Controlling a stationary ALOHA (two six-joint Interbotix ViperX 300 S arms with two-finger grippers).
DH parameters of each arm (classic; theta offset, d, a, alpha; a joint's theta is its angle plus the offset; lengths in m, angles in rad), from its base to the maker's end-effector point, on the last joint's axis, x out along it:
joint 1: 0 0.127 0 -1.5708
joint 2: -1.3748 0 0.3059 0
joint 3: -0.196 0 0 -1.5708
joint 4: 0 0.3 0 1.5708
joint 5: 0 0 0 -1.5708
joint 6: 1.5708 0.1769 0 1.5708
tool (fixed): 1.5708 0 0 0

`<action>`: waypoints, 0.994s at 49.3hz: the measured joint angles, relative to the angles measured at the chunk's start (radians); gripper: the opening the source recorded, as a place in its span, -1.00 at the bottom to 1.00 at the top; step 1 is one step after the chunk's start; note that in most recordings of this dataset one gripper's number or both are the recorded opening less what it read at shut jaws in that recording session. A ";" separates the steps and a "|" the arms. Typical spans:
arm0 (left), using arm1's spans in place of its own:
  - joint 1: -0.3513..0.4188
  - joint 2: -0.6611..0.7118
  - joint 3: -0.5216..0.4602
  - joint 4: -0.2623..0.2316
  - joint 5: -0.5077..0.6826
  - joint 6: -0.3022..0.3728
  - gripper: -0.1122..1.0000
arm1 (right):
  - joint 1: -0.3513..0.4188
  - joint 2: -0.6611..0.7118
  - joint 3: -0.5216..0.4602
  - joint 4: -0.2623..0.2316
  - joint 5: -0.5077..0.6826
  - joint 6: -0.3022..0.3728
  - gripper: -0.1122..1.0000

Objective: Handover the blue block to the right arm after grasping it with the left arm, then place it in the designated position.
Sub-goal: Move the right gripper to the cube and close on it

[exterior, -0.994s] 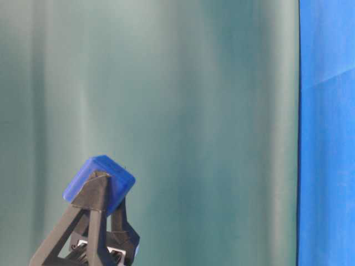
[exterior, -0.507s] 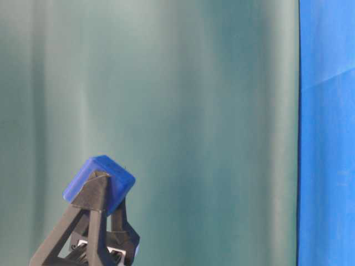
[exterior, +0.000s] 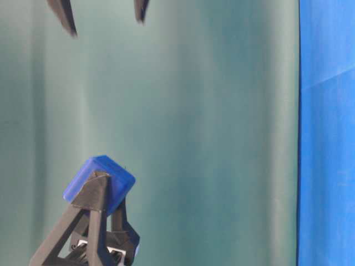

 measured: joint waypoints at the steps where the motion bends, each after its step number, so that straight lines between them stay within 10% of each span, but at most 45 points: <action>1: 0.000 0.000 0.000 0.002 -0.002 -0.002 0.07 | 0.000 0.012 -0.011 0.000 -0.002 0.002 0.91; 49: 0.000 0.000 0.000 0.002 0.003 -0.003 0.07 | 0.008 0.462 -0.430 -0.071 -0.006 -0.002 0.90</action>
